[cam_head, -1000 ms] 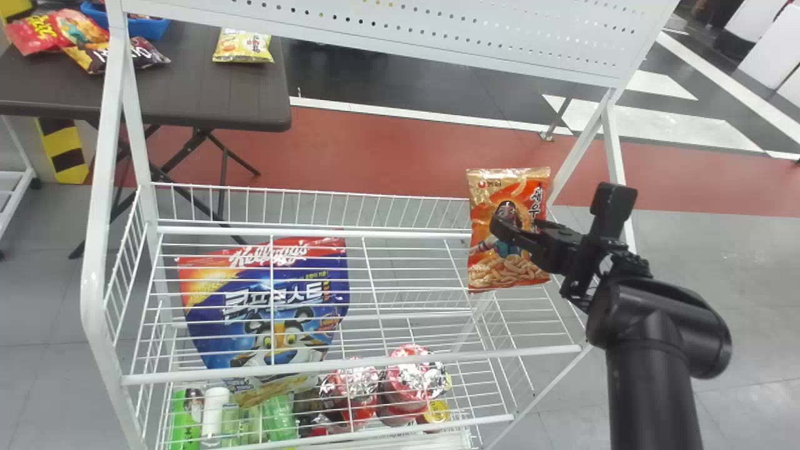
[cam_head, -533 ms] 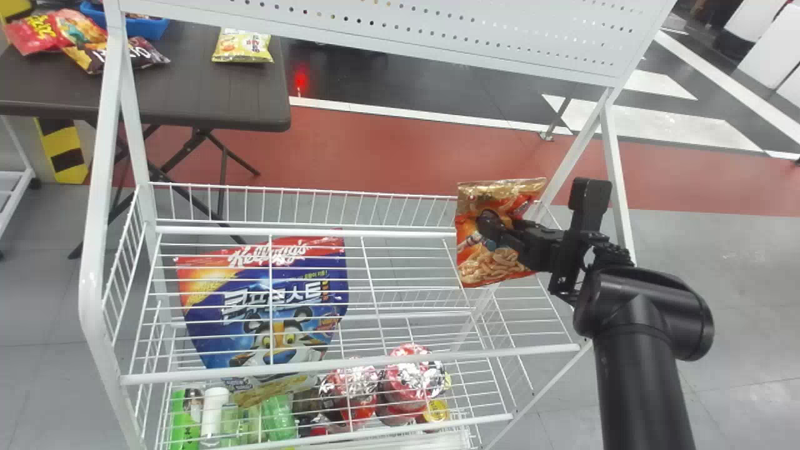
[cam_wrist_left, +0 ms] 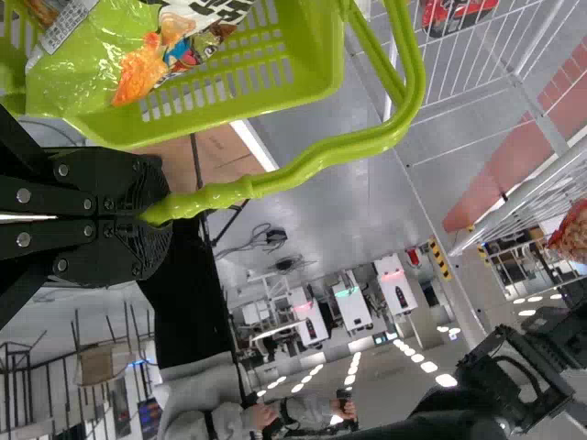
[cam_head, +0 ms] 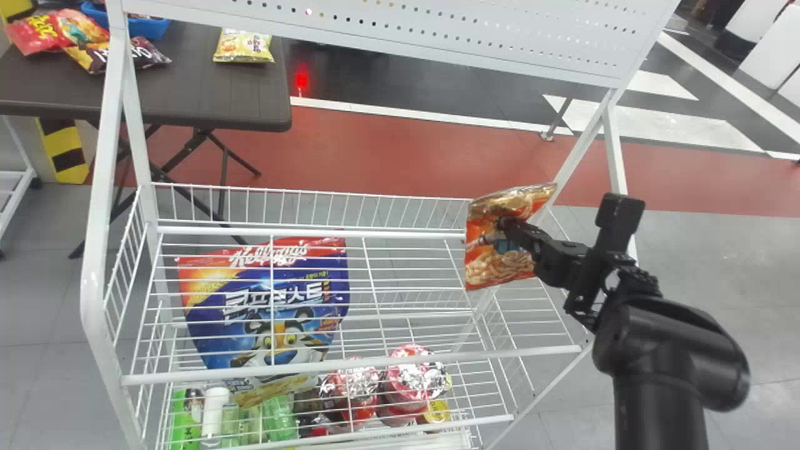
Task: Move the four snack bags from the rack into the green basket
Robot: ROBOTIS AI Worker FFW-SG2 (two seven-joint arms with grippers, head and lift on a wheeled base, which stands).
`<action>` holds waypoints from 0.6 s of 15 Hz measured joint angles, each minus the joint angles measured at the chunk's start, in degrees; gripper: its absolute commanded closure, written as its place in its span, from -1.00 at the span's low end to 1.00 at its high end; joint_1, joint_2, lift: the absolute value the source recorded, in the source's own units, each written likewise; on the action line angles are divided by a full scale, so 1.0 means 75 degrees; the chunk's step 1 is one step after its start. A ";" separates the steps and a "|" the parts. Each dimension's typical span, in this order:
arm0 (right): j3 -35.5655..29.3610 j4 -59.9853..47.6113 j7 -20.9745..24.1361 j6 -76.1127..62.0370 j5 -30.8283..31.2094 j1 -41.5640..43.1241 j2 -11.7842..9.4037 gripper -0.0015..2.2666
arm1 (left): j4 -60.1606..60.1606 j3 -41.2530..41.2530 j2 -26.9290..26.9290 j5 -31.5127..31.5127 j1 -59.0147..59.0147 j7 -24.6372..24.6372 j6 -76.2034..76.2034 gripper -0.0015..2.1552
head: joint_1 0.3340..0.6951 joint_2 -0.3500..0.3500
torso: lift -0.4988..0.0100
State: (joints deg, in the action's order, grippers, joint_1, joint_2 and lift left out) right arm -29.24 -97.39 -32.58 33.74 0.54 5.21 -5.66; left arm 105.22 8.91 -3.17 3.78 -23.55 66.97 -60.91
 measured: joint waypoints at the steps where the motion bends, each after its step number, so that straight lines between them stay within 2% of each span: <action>1: -0.0025 -0.0736 0.0068 0.0295 -0.0241 -0.0388 0.0112 0.98 | 0.0012 -0.0003 0.0000 0.0000 0.0000 -0.0001 -0.0004 0.96 | 1.00 -1.00 | 0.96; 3: -0.0137 -0.2367 0.0197 0.1258 -0.0807 -0.1160 0.0337 0.98 | 0.0045 -0.0003 0.0000 0.0000 0.0000 -0.0011 -0.0003 0.96 | 1.00 -1.00 | 0.96; 5: -0.0499 -0.4017 0.0283 0.3062 -0.1627 -0.1886 0.0622 0.98 | 0.0065 -0.0001 0.0003 0.0000 -0.0005 -0.0012 0.0014 0.96 | 1.00 -1.00 | 0.96; 7: -0.0959 -0.5194 0.0556 0.4423 -0.2830 -0.2843 0.0705 0.98 | 0.0068 -0.0033 0.0003 0.0018 -0.0019 -0.0012 0.0017 0.96 | 1.00 -1.00 | 0.96; 9: -0.1402 -0.5838 0.0736 0.4968 -0.4344 -0.4104 0.0718 0.98 | 0.0072 -0.0083 0.0003 0.0040 -0.0038 -0.0018 0.0017 0.96 | 1.00 -1.00 | 0.96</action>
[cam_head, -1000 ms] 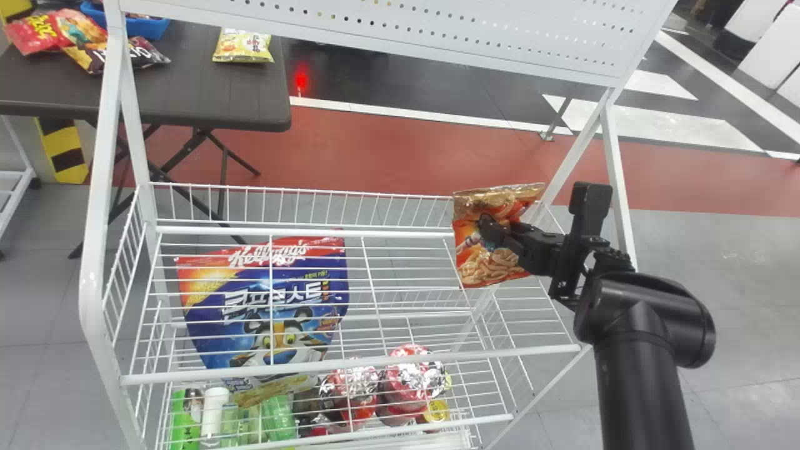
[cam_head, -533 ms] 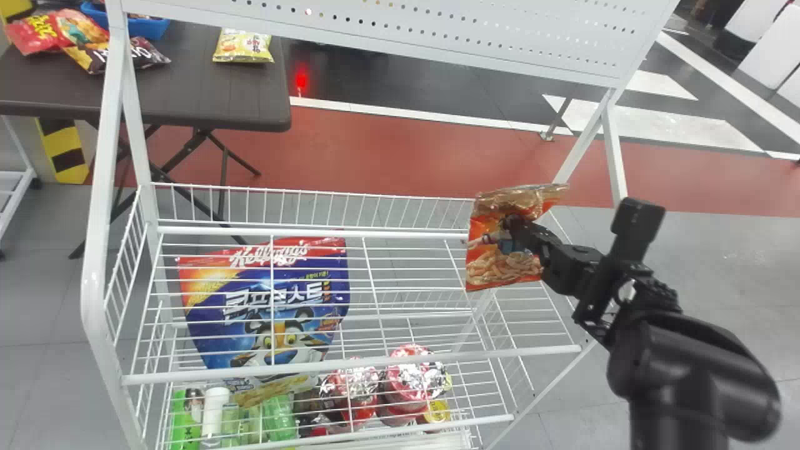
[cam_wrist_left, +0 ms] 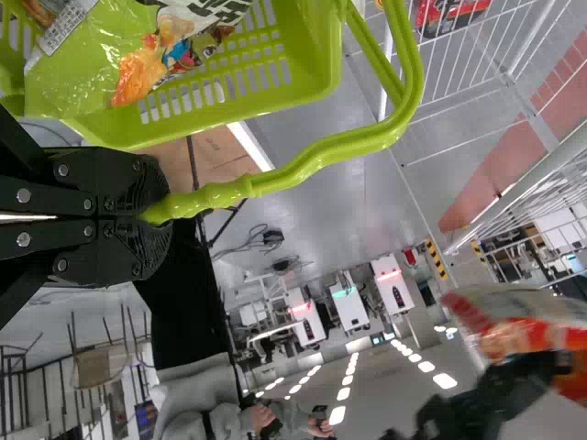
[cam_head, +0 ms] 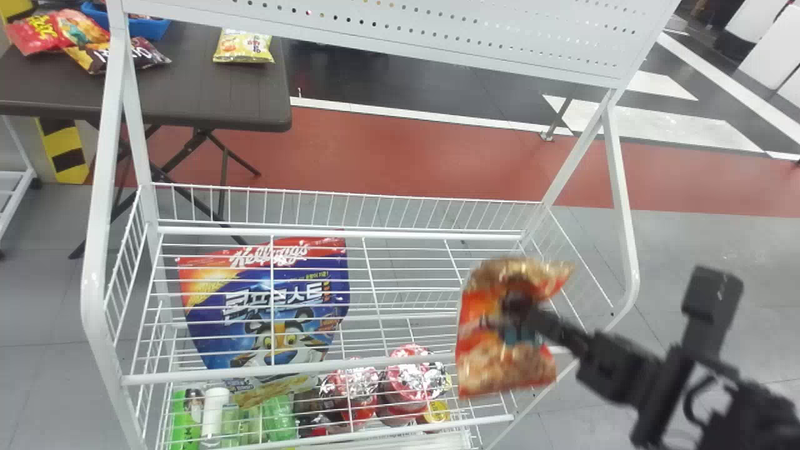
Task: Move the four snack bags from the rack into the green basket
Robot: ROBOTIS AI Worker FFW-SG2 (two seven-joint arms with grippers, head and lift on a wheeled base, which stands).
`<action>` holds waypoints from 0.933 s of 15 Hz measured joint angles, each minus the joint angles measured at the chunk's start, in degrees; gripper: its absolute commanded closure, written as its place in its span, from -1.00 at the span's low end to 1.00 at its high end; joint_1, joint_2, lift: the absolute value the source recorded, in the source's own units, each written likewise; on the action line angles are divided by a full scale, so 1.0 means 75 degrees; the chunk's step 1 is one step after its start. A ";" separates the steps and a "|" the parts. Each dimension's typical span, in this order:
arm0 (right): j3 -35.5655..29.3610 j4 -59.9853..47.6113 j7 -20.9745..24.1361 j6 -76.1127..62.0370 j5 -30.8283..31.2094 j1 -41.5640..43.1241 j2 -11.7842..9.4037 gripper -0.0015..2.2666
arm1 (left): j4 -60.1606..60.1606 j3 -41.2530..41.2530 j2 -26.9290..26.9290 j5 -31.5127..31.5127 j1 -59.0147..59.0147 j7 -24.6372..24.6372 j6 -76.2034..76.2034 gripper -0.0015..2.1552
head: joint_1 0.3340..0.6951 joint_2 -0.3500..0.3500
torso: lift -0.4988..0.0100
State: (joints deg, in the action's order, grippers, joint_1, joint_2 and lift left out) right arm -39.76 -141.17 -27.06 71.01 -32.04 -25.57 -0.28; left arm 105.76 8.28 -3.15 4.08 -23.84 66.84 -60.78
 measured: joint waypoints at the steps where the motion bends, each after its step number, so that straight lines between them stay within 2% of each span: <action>1: -0.0047 -0.0089 0.0012 0.0197 -0.0412 -0.0424 0.0001 0.98 | 0.0004 -0.0022 0.0006 0.0004 -0.0015 -0.0012 0.0000 0.96 | 1.00 -1.00 | 0.96; 3: 0.0121 0.0054 -0.0038 0.0869 -0.0832 -0.1055 0.0002 0.98 | 0.0009 -0.0037 0.0036 0.0007 -0.0057 -0.0042 0.0026 0.96 | 1.00 -1.00 | 0.96; 6: 0.0901 0.1208 -0.0166 0.1168 -0.0842 -0.1445 0.0002 0.98 | 0.0017 0.0067 0.0060 -0.0002 -0.0067 -0.0117 0.0047 0.96 | 1.00 -1.00 | 0.96; 9: 0.1982 0.2729 -0.0020 0.0296 -0.0386 -0.1406 0.0003 0.98 | 0.0007 0.0122 0.0068 -0.0015 -0.0073 -0.0113 0.0047 0.96 | 1.00 -1.00 | 0.96; 14: 0.3045 0.4151 0.0259 -0.0711 0.0335 -0.1019 0.0004 0.98 | 0.0007 0.0126 0.0058 -0.0017 -0.0117 -0.0093 0.0047 0.96 | 1.00 -1.00 | 0.96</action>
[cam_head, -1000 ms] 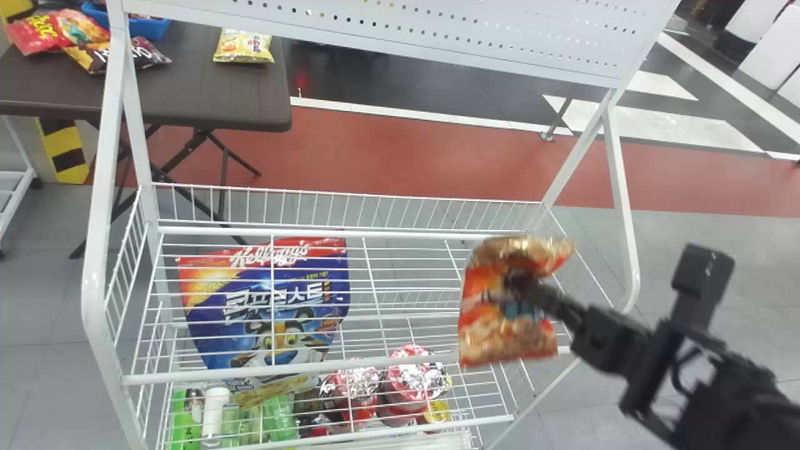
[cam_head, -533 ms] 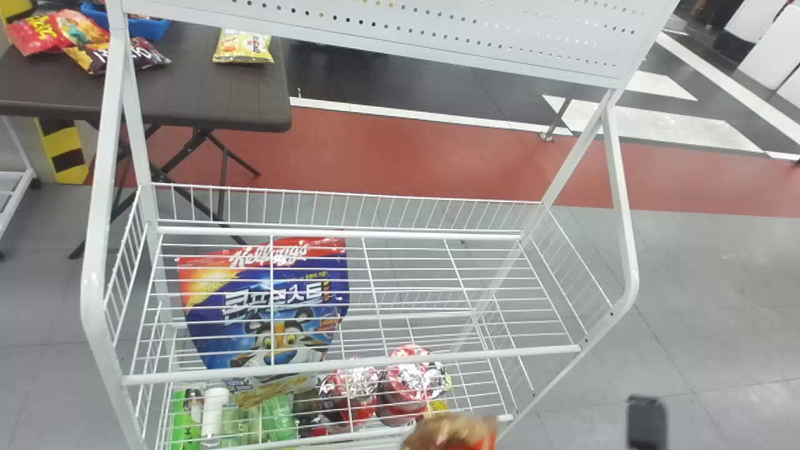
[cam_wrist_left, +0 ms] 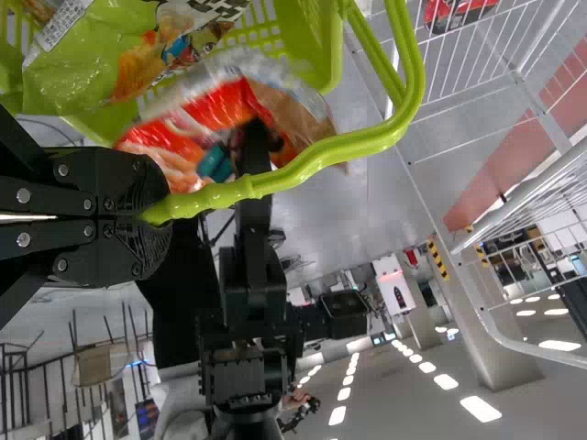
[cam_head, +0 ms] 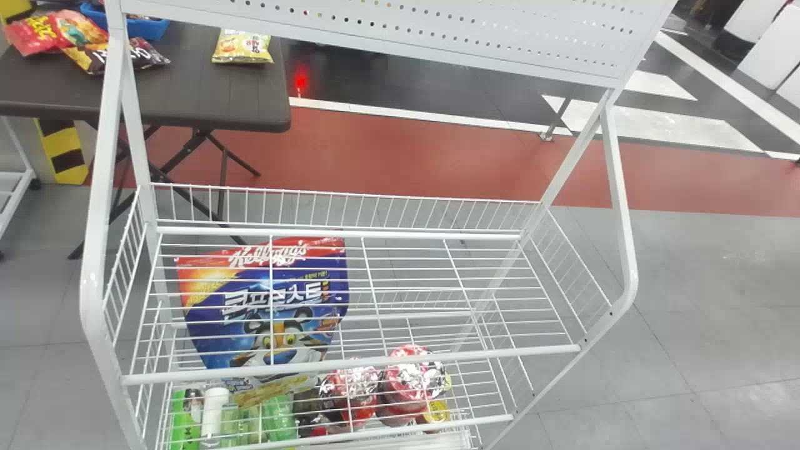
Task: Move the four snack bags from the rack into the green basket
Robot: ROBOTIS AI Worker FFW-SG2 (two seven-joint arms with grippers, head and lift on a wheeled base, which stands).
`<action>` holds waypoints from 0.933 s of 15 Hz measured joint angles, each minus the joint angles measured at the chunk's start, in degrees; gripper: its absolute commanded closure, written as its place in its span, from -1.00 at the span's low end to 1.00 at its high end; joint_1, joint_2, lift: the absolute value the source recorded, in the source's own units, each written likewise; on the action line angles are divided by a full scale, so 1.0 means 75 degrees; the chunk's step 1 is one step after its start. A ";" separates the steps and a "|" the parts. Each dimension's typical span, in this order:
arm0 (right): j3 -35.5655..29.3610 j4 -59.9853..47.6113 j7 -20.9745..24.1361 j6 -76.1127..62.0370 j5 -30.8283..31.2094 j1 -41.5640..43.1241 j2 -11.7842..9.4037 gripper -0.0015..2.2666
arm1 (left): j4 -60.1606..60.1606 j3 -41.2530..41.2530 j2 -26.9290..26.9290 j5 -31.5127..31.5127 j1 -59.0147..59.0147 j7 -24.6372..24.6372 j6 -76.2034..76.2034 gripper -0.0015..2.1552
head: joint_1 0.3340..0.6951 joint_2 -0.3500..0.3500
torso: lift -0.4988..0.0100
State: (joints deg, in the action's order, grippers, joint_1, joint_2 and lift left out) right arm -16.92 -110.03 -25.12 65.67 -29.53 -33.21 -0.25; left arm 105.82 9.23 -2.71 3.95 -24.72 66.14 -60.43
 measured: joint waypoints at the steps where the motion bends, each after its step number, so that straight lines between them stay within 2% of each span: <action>1: 0.0129 0.0116 0.0055 -0.0086 0.0075 0.0023 -0.0003 0.91 | 0.0000 0.0000 -0.0001 0.0000 -0.0005 0.0001 0.0005 0.96 | 1.00 -1.00 | 0.96; 2: 0.0239 0.0212 0.0113 -0.0153 0.0132 0.0037 -0.0027 0.67 | 0.0000 0.0000 -0.0001 0.0000 -0.0008 -0.0003 0.0015 0.96 | 1.00 -1.00 | 0.96; 3: 0.0303 0.0260 0.0138 -0.0171 0.0160 0.0043 -0.0057 -0.03 | 0.0001 0.0000 -0.0001 0.0000 -0.0010 -0.0006 0.0020 0.96 | 1.00 -1.00 | 0.96; 4: 0.0327 0.0260 0.0138 -0.0153 0.0168 0.0039 -0.0077 -0.99 | 0.0003 -0.0001 -0.0001 0.0000 -0.0010 -0.0008 0.0022 0.96 | 1.00 -1.00 | 0.96; 10: 0.0682 -0.0649 0.0329 -0.0876 0.0675 -0.0351 -0.0218 -0.95 | 0.0023 -0.0019 0.0010 0.0004 -0.0064 -0.0060 0.0068 0.96 | 1.00 -1.00 | 0.96; 12: 0.1052 -0.0797 0.0446 -0.2229 0.1101 -0.0543 -0.0330 -0.95 | 0.0047 -0.0031 0.0010 0.0008 -0.0125 -0.0085 0.0130 0.96 | 1.00 -1.00 | 0.96; 14: 0.1650 -0.1019 0.1100 -0.4604 0.1710 -0.0935 -0.0540 -0.95 | 0.0110 -0.0074 0.0010 0.0011 -0.0223 -0.0134 0.0189 0.96 | 1.00 -1.00 | 0.96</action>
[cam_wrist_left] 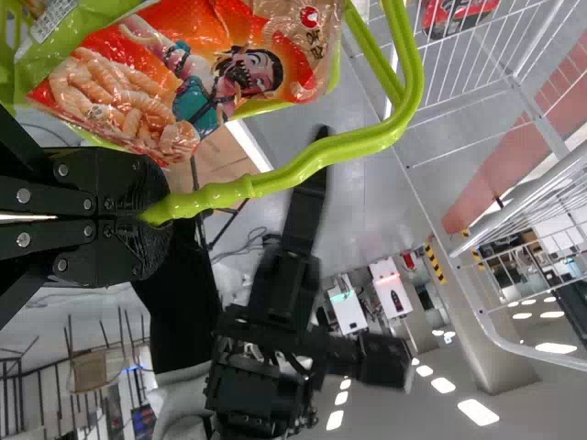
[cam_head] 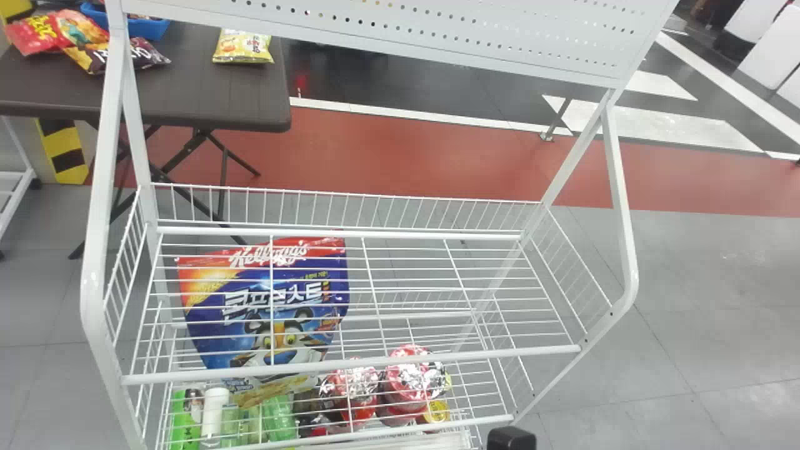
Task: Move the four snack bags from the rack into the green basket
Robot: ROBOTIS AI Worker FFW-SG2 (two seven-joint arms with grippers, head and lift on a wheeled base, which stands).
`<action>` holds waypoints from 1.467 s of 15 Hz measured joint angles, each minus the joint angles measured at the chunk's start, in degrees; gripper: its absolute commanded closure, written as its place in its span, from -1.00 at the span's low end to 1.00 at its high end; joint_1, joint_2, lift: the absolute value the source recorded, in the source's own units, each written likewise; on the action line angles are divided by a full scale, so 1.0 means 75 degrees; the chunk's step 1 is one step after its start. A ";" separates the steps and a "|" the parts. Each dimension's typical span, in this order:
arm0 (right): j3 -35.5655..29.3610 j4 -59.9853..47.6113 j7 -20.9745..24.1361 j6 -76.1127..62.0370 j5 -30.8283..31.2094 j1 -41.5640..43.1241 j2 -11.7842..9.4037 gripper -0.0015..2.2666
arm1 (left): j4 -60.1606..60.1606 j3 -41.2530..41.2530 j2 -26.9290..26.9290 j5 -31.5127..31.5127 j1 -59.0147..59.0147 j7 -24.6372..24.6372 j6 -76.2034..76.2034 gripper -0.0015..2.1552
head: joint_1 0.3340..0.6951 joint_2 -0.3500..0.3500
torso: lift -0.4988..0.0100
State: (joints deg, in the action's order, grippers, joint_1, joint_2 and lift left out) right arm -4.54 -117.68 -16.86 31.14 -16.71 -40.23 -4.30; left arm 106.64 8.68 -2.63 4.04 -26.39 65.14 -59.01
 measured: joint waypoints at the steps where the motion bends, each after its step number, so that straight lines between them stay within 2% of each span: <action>1: 0.0331 -0.0157 0.0467 -0.1307 0.0262 -0.0251 -0.0167 -0.95 | 0.0019 -0.0019 0.0000 0.0000 -0.0029 -0.0003 0.0016 0.96 | 1.00 -1.00 | 0.96; 3: 0.0741 -0.0522 0.1074 -0.2894 0.0571 -0.0636 -0.0361 -0.95 | 0.0031 -0.0030 0.0000 0.0003 -0.0045 -0.0003 0.0038 0.96 | 1.00 -1.00 | 0.96; 5: 0.0962 -0.1041 0.1565 -0.3491 0.0769 -0.0955 -0.0386 -0.95 | 0.0028 -0.0032 0.0000 0.0016 -0.0061 -0.0003 0.0073 0.96 | 1.00 -1.00 | 0.96; 7: 0.1131 -0.1302 0.2024 -0.4185 0.1091 -0.1181 -0.0299 -0.95 | 0.0003 -0.0011 0.0001 0.0016 -0.0066 -0.0078 0.0110 0.96 | 1.00 -1.00 | 0.96; 10: 0.1183 -0.1341 0.2339 -0.5006 0.1586 -0.1426 -0.0095 -0.95 | -0.0037 0.0019 0.0001 0.0012 -0.0069 -0.0059 0.0143 0.96 | 1.00 -1.00 | 0.96; 14: 0.1117 -0.1662 0.2449 -0.5644 0.1954 -0.1846 -0.0061 -0.95 | -0.0077 0.0009 0.0000 0.0024 -0.0079 -0.0025 0.0190 0.96 | 1.00 -1.00 | 0.96; 22: 0.1148 -0.1601 0.2553 -0.5846 0.1985 -0.1807 -0.0099 -0.94 | -0.0035 -0.0003 0.0000 0.0012 -0.0186 -0.0061 0.0206 0.96 | 1.00 -1.00 | 0.96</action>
State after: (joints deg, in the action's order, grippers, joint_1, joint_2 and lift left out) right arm 4.07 -129.68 2.29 -12.71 -1.83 -53.78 -5.05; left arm 106.38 8.65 -2.64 4.13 -27.78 64.68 -57.47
